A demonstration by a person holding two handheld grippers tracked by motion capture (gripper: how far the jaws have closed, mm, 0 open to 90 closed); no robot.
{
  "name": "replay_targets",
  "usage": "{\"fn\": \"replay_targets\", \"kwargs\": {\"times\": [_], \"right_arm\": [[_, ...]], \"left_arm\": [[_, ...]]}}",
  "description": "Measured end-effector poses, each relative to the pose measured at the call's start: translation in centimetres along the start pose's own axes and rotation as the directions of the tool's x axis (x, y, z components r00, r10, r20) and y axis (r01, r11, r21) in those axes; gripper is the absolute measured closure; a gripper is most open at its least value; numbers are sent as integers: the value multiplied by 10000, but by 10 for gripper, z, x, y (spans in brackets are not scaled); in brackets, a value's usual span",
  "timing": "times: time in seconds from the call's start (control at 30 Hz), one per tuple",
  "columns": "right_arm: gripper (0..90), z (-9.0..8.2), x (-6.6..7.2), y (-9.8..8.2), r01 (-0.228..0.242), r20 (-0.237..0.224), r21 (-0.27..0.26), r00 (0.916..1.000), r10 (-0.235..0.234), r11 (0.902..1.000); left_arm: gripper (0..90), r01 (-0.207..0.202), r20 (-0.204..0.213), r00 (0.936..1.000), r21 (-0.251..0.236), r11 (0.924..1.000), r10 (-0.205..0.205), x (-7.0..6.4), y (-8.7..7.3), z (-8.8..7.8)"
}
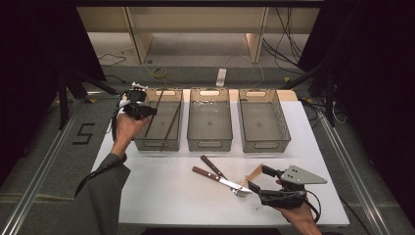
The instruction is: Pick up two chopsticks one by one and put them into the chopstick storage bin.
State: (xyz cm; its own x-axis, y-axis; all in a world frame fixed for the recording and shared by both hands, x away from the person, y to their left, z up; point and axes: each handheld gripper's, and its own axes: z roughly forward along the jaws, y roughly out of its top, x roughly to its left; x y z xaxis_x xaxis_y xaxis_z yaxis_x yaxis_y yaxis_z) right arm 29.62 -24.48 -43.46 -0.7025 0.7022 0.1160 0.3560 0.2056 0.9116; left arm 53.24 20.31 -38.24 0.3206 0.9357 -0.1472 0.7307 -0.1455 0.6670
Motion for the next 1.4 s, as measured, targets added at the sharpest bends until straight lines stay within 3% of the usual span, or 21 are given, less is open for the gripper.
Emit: {"fn": "replay_targets", "kwargs": {"times": [0.2,0.43,0.67,0.87,1.03,1.13,1.3,1.4], "right_arm": [[263,0,0,0,0,-15,4,10000,0,10000],[263,0,0,0,-39,-9,-13,10000,39,10000],[263,0,0,0,-38,-15,7,10000,38,10000],[262,0,0,0,-43,-37,-5,10000,43,10000],[262,-2,-2,1,4,-18,-37,10000,-4,10000],[262,-4,-4,4,187,31,-22,9998,-187,9998],[261,-4,-12,11,721,-465,660,9965,-691,9952],[260,-5,-14,15,1340,-628,1160,9899,-1273,9842]], "left_arm": [[844,-170,-89,9998,203,9996,172,-3,-1,8],[841,-21,-3,10000,563,9984,22,-3,-6,16],[822,171,157,9997,528,9985,-179,-4,-6,17],[683,191,481,9986,308,9993,-206,-8,-3,11],[581,494,980,9938,255,9985,-517,-11,-3,2],[505,407,1215,9917,151,9991,-422,-16,-6,-7],[382,178,1698,9854,-171,9997,-146,-25,-15,-28],[337,-58,1900,9817,-383,9992,130,-31,-25,-40]]}}
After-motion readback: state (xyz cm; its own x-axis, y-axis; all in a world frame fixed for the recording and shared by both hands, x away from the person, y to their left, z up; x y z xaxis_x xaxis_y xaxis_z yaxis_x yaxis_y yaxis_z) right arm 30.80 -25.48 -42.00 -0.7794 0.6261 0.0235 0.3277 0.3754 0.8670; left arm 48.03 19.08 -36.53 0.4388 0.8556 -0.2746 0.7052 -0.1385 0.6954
